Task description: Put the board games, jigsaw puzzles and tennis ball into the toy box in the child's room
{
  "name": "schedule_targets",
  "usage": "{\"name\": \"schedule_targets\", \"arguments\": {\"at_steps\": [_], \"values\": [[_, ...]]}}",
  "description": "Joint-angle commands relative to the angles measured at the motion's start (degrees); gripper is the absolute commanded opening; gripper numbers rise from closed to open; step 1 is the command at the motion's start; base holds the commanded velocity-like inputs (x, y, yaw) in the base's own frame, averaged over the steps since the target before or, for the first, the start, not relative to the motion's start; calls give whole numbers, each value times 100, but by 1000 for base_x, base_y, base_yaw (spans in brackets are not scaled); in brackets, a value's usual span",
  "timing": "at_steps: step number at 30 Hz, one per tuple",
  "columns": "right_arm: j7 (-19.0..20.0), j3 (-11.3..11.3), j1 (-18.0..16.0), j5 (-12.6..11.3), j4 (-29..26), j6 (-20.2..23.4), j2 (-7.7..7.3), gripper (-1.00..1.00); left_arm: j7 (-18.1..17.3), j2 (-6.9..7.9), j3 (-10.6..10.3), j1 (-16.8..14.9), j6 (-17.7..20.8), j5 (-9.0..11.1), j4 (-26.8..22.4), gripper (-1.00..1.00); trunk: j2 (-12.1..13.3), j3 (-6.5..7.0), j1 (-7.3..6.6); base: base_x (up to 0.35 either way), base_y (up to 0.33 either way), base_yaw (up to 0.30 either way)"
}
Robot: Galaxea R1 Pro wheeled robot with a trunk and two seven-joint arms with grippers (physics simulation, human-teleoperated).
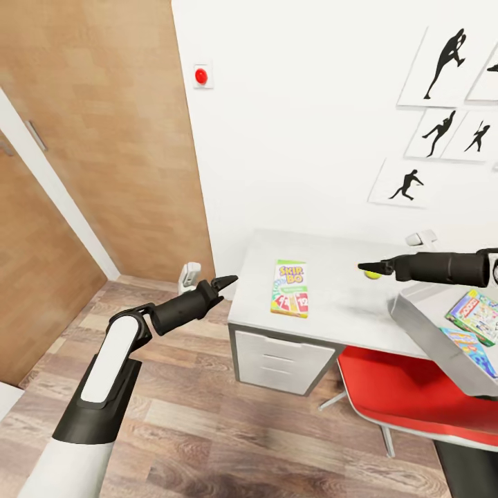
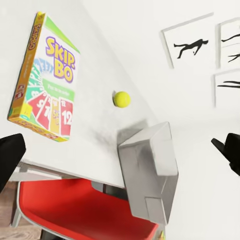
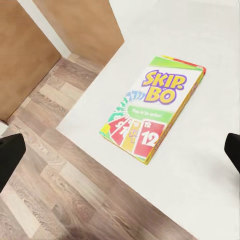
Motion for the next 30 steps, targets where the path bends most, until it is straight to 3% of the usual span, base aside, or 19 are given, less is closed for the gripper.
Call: {"name": "schedule_targets", "arguments": {"at_steps": [1, 2, 3, 4, 5, 6, 7, 9, 10, 12, 20, 30], "values": [[6, 4, -10, 67, 2, 9, 207, 100, 55, 69, 17, -4, 17, 62, -5, 100, -11, -1, 4, 1, 9, 0], [-88, 3, -12, 75, 2, 9, 428, 100, 51, 153, 37, -2, 19, 66, -5, 100, -11, 8, 4, 1, 7, 0], [-88, 3, -12, 75, 2, 9, 428, 100, 51, 153, 37, -2, 19, 66, -5, 100, -11, 18, 4, 1, 7, 0], [-230, 1, -12, 89, 2, 9, 649, 100, 48, 244, 60, 0, 21, 69, -4, 100, -11, 27, 4, 1, 6, 0], [-230, 1, -12, 89, 2, 9, 649, 100, 48, 244, 60, 0, 21, 69, -4, 100, -11, 36, 4, 1, 6, 0], [-404, 0, -13, 103, 3, 9, 854, 100, 46, 327, 84, 3, 23, 73, -2, 100, -11, 46, 4, 0, 5, 0], [-404, 0, -13, 103, 3, 9, 854, 100, 46, 327, 84, 3, 23, 73, -2, 100, -11, 55, 4, 0, 5, 0], [-825, 2, -14, 130, 3, 9, 1214, 100, 44, 463, 131, 24, 22, 76, 1, 100, -11, 73, 4, 0, 3, 0], [-825, 2, -14, 130, 3, 9, 1214, 100, 44, 463, 131, 24, 22, 76, 1, 100, -11, 83, 4, 0, 3, 0], [-1250, 12, -15, 142, 3, 9, 1469, 100, 44, 554, 169, 65, 21, 78, 5, 100, -11, 101, 4, 0, 2, 0], [-1887, 14, -10, 154, 4, 9, 1782, 100, 47, 667, 257, 125, 20, 80, 10, 100, -11, 176, 4, 0, 1, 0], [-2135, 8, -5, 164, 3, 9, 1884, 100, 52, 707, 323, 149, 26, 81, 16, 100, -11, 268, 4, 30, 57, 0]]}}
